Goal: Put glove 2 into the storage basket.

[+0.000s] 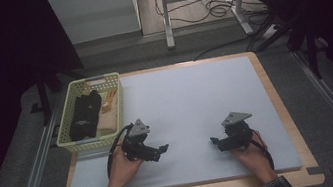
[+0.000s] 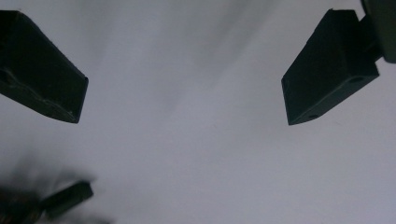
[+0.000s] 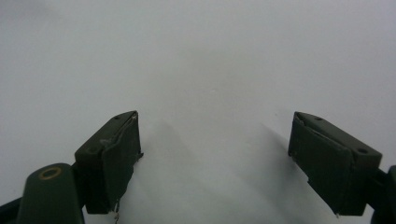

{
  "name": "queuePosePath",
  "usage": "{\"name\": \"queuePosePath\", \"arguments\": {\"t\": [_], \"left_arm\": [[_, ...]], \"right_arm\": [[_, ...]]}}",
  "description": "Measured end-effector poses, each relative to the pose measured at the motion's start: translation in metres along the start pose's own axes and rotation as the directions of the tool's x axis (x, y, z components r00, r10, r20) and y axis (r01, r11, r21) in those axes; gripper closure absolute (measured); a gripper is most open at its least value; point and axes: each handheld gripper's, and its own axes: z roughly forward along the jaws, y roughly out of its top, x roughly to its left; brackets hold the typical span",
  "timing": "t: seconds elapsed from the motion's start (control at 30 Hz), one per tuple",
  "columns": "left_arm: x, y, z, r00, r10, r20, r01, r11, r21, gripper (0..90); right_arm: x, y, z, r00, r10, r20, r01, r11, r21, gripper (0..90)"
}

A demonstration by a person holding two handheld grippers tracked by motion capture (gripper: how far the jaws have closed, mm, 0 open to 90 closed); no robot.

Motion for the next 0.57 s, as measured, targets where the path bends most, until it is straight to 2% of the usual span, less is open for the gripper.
{"name": "queuePosePath", "arguments": {"t": [0.07, 0.1, 0.2, 0.23, 0.3, 0.57], "left_arm": [[-0.004, -0.011, 0.014, 0.9999, 0.01, -0.009, -0.01, 0.9987, 0.051, 0.7], [-0.004, -0.011, 0.014, 0.9999, 0.01, -0.009, -0.01, 0.9987, 0.051, 0.7], [-0.005, -0.021, 0.026, 0.9989, 0.028, -0.037, -0.024, 0.9933, 0.113, 0.8], [-0.004, -0.023, 0.028, 0.9982, 0.035, -0.048, -0.029, 0.9923, 0.12, 0.8], [-0.001, -0.025, 0.028, 0.9997, -0.002, -0.024, 0.005, 0.994, 0.109, 1.2], [-0.001, -0.025, 0.029, 0.9997, -0.002, -0.023, 0.005, 0.9931, 0.117, 0.8]], "right_arm": [[0.0, 0.0, 0.0, 1.0, -0.001, 0.001, 0.001, 1.0, 0.0, 16.7], [0.0, 0.0, 0.0, 1.0, -0.001, 0.001, 0.001, 1.0, 0.0, 16.7], [0.0, 0.0, 0.0, 1.0, -0.002, 0.001, 0.002, 1.0, 0.001, 16.7], [0.0, 0.0, 0.0, 1.0, -0.002, 0.001, 0.002, 1.0, 0.001, 16.7], [0.0, 0.0, 0.0, 1.0, 0.0, 0.002, 0.0, 1.0, 0.001, 16.6], [0.001, 0.0, 0.0, 1.0, -0.002, 0.003, 0.002, 1.0, 0.0, 16.6]]}}
